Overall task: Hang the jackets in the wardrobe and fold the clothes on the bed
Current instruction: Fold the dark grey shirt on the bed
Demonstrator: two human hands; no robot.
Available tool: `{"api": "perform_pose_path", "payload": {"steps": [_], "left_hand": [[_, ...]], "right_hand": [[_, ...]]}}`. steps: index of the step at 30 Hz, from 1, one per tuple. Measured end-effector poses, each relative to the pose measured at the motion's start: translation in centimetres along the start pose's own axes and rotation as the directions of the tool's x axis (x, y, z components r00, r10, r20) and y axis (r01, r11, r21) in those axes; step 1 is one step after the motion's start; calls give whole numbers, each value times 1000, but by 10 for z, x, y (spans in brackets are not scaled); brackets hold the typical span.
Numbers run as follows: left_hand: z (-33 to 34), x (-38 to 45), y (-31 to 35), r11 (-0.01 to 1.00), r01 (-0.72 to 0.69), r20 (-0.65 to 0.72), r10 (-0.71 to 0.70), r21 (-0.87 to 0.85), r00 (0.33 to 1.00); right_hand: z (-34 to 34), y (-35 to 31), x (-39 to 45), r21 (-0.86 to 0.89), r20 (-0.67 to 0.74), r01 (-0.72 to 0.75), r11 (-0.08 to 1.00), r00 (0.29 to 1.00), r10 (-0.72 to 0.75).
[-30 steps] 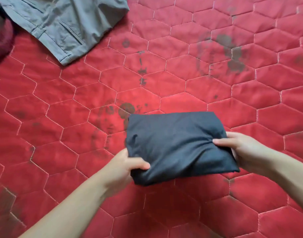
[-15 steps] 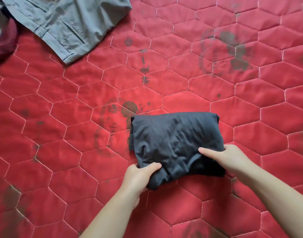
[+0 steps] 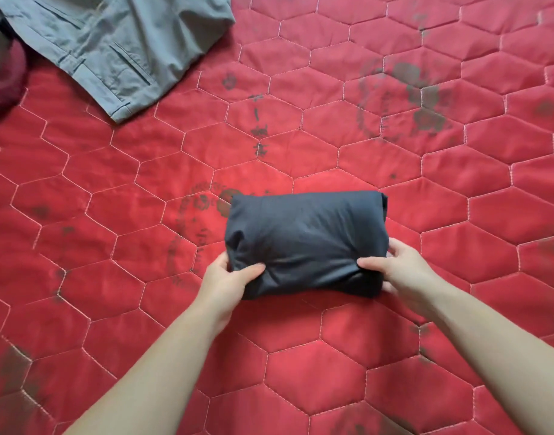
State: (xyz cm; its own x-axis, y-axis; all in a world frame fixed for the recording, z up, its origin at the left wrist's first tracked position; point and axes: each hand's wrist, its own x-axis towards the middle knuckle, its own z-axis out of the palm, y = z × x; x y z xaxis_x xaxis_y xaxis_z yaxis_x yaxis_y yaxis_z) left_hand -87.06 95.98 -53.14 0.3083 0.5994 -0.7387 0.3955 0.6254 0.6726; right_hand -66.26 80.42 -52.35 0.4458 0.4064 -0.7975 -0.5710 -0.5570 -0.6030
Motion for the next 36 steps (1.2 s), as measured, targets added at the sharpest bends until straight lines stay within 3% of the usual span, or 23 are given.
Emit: {"api": "perform_pose_path", "payload": {"steps": [2, 3, 4, 5, 6, 8, 9, 10, 12, 16, 20, 22, 25, 27, 29, 33, 36], "left_hand": [[-1, 2, -4, 994, -45, -73, 52, 96, 996], [-2, 1, -4, 963, -120, -150, 159, 242, 976], [-3, -4, -2, 867, -224, -197, 339, 445, 920], [-1, -9, 0, 696, -331, -157, 537, 637, 829], [4, -14, 2, 489, -416, -39, 682, 766, 730], [24, -18, 3, 183, -512, 219, 748, 839, 626], [33, -14, 4, 103, -530, 303, 722, 842, 622], [39, -5, 4, 51, -529, 355, 686, 847, 634], [44, 15, 3, -5, -478, 372, 633, 879, 679], [40, 46, -10, 63, -389, 271, 615, 919, 740], [40, 50, -10, 211, -340, 154, 599, 916, 786], [40, 41, -11, 355, -253, 9, 565, 900, 825], [53, 22, -15, 531, -127, -171, 476, 838, 863], [65, 11, -12, 669, -69, -288, 408, 740, 867], [73, 9, -5, 792, -13, -403, 325, 611, 855], [68, 25, 6, 925, 86, -484, 113, 370, 868], [61, 27, 6, 934, 32, -425, 131, 355, 896]], "right_hand": [[-1, 3, 3, -139, -69, 19, 990, 997, -29], [-2, 3, 2, -263, -133, 75, 962, 985, -113], [-2, 2, 0, -449, -207, 160, 879, 938, -276], [-1, 3, -3, -641, -222, 250, 726, 845, -486], [4, 4, -8, -780, -150, 328, 532, 728, -669], [22, 7, -13, -888, 101, 424, 178, 558, -824], [32, 9, -10, -889, 228, 456, 48, 531, -816], [42, 11, -5, -883, 315, 468, -33, 539, -781], [49, 14, 13, -889, 375, 450, -89, 602, -705], [25, 20, 55, -919, 365, 370, -134, 672, -645], [23, 19, 58, -920, 355, 376, -110, 682, -639], [32, 20, 47, -945, 236, 326, 6, 698, -676], [59, 26, 30, -881, -126, 222, 419, 742, -659], [77, 22, 23, -695, -383, 158, 701, 744, -547], [87, 12, 22, -523, -542, 110, 845, 722, -430], [75, 0, 32, -439, -659, -11, 898, 683, -314], [61, 2, 36, -417, -597, 27, 909, 746, -296]]}}
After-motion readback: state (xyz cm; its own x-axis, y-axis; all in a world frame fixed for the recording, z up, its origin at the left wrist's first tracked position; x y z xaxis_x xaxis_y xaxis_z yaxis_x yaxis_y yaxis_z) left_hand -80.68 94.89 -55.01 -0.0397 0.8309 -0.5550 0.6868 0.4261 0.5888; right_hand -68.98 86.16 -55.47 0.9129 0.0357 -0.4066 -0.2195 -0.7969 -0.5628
